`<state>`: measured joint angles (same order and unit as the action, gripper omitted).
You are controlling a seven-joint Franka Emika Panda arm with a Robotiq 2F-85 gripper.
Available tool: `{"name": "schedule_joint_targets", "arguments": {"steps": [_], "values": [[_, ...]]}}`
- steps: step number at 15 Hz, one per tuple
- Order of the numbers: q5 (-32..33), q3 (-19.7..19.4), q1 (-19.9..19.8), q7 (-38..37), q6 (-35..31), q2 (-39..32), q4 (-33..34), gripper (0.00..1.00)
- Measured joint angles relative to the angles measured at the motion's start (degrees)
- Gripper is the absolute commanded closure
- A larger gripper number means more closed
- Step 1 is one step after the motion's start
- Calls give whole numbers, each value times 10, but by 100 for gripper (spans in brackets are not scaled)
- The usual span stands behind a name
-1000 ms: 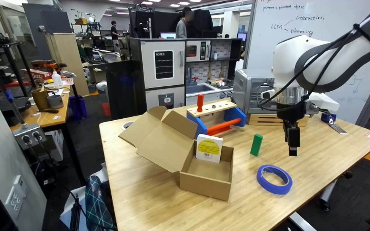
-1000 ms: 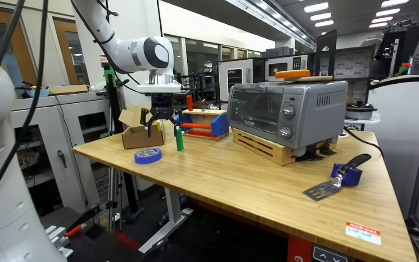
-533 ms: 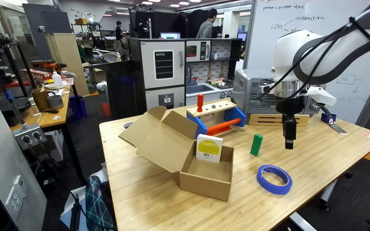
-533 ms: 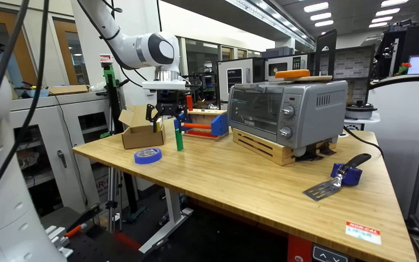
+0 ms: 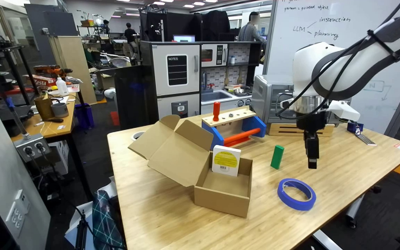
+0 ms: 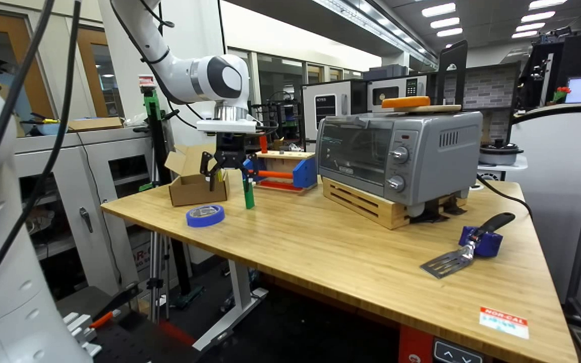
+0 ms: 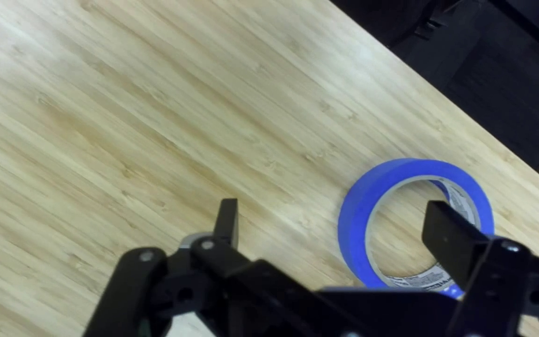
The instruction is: Pick up the masking table and put it in the carton box
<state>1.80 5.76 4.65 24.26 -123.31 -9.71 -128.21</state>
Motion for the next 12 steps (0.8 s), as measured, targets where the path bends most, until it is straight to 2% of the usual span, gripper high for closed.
{"name": "schedule_joint_targets", "arguments": {"steps": [7,12], "values": [[-2,23,11,2,1,-21,16,0],[-33,34,12,20,1,-64,40,0]]}}
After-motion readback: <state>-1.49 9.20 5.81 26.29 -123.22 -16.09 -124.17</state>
